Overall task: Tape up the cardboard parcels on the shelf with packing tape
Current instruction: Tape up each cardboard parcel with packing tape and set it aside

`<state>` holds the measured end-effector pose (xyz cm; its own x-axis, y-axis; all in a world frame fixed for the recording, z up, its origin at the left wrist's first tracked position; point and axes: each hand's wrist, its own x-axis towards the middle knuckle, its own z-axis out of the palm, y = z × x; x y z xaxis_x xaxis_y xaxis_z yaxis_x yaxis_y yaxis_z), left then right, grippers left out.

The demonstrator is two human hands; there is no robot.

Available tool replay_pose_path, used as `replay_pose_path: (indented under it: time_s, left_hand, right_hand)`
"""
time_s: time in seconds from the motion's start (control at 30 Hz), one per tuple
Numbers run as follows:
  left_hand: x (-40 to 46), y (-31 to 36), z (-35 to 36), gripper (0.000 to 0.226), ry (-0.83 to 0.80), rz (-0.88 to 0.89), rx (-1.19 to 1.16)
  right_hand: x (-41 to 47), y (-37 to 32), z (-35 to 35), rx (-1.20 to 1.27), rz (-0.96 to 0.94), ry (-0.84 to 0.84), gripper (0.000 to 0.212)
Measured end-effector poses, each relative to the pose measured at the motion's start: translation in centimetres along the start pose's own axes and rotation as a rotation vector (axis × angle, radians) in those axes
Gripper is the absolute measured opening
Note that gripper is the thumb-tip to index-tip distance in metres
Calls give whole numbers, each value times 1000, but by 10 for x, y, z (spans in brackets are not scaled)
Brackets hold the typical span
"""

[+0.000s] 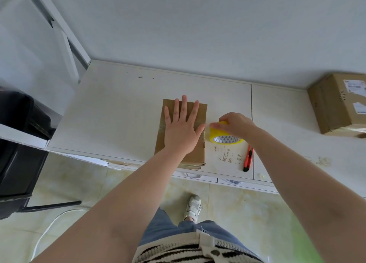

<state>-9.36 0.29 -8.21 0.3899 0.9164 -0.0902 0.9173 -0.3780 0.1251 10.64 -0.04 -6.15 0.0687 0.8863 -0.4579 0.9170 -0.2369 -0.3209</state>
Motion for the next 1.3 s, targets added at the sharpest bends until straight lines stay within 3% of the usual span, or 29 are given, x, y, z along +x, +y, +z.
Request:
replay_pose_path:
  time_s: [0.3, 0.4, 0.47, 0.53, 0.6, 0.67, 0.93, 1.03, 1.13, 1.2, 1.3]
  left_hand:
    - [1, 4, -4, 70, -25, -18, 36]
    - [2, 3, -5, 72, -39, -13, 22]
    - [2, 3, -5, 73, -49, -7, -7]
    - [4, 2, -6, 74, -65, -8, -34]
    - [4, 1, -7, 74, -74, -5, -44]
    - [3, 0, -8, 74, -68, 9, -53]
    - [2, 0, -10, 74, -63, 13, -56]
    - [2, 0, -10, 75, -50, 12, -53]
    - [1, 0, -8, 74, -46, 15, -40]
    - [1, 0, -8, 74, -32, 11, -31]
    - [2, -1, -7, 75, -26, 7, -41]
  right_hand:
    - [-9, -4, 2, -3, 76, 73, 58]
    - [-19, -1, 3, 150, 77, 271, 38]
    - [-31, 12, 11, 383, 193, 498, 25]
    - [-45, 32, 27, 542, 437, 613, 17]
    - [-59, 49, 51, 529, 623, 532, 23]
    - [-68, 60, 71, 488, 681, 422, 29]
    - [-60, 73, 63, 507, 637, 329, 16]
    - [-60, 64, 36, 635, 546, 501, 15]
    - [-59, 24, -3, 741, 337, 630, 19]
    - [-54, -9, -19, 770, 180, 581, 24]
    - [-47, -44, -18, 736, 87, 358, 33]
